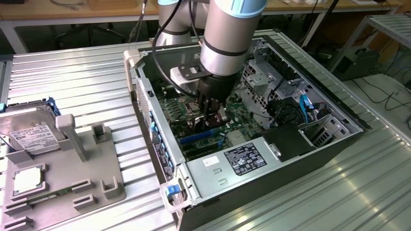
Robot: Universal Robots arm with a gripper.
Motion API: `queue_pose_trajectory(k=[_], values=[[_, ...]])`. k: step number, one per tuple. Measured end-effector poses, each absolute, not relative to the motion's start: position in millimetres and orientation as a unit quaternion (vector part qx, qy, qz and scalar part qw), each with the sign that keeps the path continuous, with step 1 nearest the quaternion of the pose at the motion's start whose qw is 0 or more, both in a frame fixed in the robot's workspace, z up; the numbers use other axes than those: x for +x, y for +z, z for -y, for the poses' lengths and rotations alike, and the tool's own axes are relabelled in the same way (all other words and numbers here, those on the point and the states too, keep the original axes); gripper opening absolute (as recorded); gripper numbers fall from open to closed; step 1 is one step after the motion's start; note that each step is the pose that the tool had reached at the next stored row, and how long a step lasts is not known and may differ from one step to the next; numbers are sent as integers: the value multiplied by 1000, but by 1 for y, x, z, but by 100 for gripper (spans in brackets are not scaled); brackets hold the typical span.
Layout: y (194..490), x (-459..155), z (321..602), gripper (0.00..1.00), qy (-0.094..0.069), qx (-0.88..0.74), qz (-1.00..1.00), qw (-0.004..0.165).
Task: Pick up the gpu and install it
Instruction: 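Insert the gpu into the slot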
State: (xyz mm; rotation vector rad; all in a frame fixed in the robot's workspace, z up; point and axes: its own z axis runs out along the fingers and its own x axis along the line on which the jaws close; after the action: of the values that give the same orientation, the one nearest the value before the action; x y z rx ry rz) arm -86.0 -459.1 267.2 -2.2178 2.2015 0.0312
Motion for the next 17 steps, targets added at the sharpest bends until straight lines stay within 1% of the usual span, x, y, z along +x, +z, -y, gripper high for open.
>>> queue_pose_trajectory(k=[17], values=[[262,-90,459,28,12,-710,-704,6]])
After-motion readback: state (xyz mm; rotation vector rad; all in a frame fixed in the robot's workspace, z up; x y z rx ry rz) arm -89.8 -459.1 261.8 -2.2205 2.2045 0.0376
